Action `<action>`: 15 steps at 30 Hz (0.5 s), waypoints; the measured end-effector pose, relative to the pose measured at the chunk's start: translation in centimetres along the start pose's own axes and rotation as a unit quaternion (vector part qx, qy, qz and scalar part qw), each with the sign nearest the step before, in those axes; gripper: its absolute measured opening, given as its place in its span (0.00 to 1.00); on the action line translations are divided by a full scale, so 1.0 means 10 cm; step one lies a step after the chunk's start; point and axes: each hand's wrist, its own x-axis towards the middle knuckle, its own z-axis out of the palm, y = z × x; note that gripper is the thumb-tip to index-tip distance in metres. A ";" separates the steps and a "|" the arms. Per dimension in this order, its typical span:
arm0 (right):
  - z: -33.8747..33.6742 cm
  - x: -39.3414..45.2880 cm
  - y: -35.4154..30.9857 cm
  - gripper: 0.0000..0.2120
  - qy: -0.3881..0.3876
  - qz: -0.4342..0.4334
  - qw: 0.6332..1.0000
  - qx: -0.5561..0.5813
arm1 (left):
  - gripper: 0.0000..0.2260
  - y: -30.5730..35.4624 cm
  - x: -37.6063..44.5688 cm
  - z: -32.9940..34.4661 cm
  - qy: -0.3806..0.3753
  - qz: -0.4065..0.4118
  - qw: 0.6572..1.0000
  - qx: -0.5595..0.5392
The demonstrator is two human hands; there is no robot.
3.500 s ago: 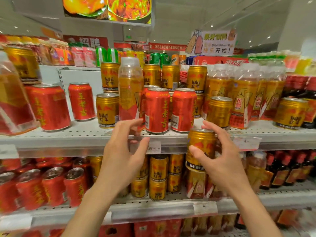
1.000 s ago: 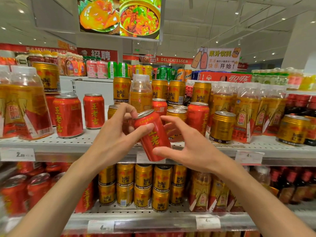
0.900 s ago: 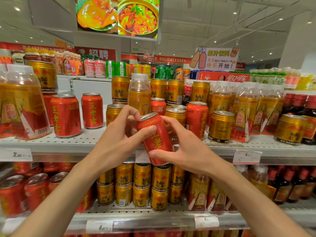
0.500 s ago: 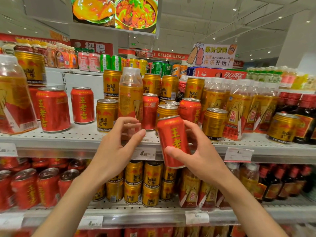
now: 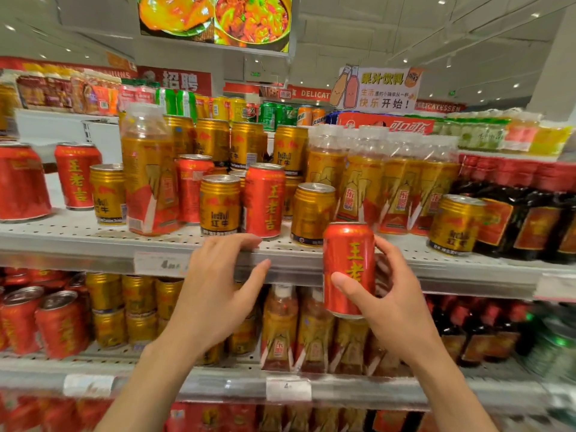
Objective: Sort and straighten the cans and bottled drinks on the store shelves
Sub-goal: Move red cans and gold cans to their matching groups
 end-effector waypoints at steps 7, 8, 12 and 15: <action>-0.53 0.09 0.14 0.38 -0.007 -0.016 1.000 -0.017 | 0.15 0.49 0.11 0.49 -0.015 0.030 0.999 0.022; -0.59 0.11 0.15 0.38 -0.010 -0.021 0.999 -0.026 | 0.15 0.55 0.13 0.55 -0.018 0.037 0.999 0.022; -0.82 0.23 0.14 0.37 -0.004 -0.054 0.997 -0.056 | 0.15 0.69 0.20 0.74 -0.025 0.056 0.998 0.023; -0.93 0.40 0.10 0.36 0.028 -0.081 0.994 -0.073 | 0.13 0.66 0.24 0.85 -0.013 0.061 0.997 0.037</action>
